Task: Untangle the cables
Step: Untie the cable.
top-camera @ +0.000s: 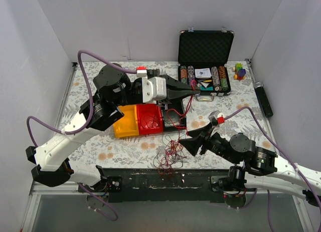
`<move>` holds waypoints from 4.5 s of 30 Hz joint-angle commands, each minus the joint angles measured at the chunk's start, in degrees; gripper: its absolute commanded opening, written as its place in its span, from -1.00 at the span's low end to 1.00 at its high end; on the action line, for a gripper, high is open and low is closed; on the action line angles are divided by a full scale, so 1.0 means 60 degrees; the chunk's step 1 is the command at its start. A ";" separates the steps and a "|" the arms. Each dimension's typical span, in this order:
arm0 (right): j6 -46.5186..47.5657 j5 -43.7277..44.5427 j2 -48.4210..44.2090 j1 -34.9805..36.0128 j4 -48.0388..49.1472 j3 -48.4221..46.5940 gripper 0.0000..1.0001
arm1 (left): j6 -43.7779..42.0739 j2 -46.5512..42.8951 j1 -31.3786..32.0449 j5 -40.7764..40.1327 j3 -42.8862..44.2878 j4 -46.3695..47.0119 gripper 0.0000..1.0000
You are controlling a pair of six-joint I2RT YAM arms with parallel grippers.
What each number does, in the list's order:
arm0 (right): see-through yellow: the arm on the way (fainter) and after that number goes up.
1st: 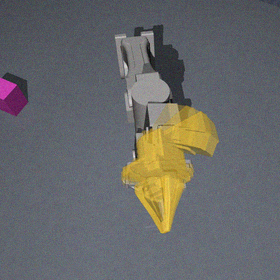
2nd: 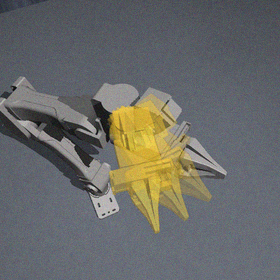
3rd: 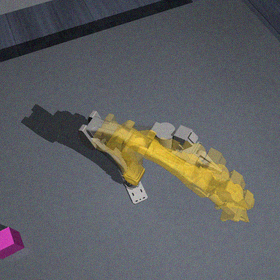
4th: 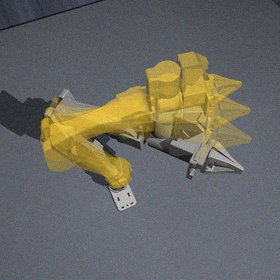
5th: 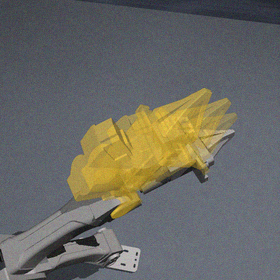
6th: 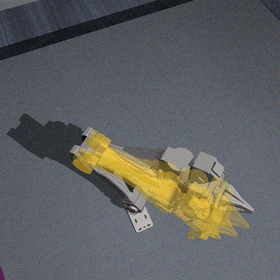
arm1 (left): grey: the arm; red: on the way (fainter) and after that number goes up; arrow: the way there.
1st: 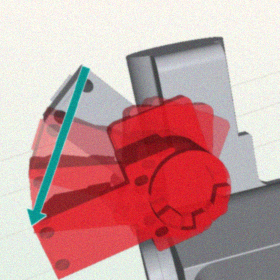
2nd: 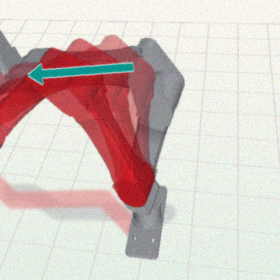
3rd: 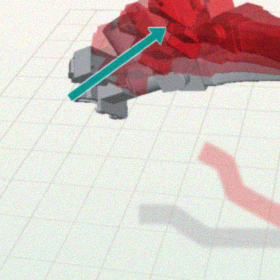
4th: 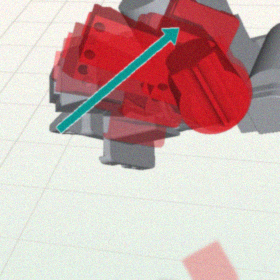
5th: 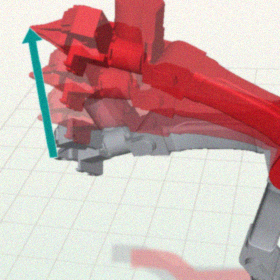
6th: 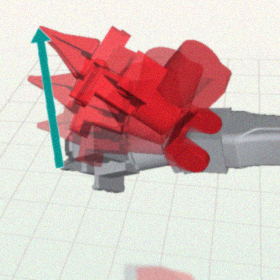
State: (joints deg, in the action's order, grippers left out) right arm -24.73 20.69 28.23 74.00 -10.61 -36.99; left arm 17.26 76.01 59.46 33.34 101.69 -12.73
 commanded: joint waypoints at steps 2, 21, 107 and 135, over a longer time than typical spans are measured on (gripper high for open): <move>0.0168 0.0096 -0.0002 0.0031 0.0408 -0.0089 0.31 | -0.0122 -0.0319 0.0109 -0.0912 -0.0233 0.0583 -1.00; 0.0225 0.0593 0.0494 0.0045 0.0231 -0.0206 0.30 | -0.0225 -0.0466 0.0168 -0.1309 -0.0908 0.0936 -1.00; 0.1134 0.0932 -0.1071 0.0031 0.0406 -0.2111 -0.97 | -0.4207 -0.3791 0.0036 -0.2201 -0.8143 0.0116 -0.24; 0.1178 -0.0284 -0.1877 0.0045 -0.0017 -0.2462 -0.97 | -0.4493 -0.3234 -0.2248 -0.0475 -0.6593 0.1327 0.96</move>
State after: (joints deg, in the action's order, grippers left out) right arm -18.61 20.58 17.72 74.00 -11.97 -48.31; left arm -10.17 57.49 49.06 31.18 58.13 -9.08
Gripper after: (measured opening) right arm 0.033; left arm 0.951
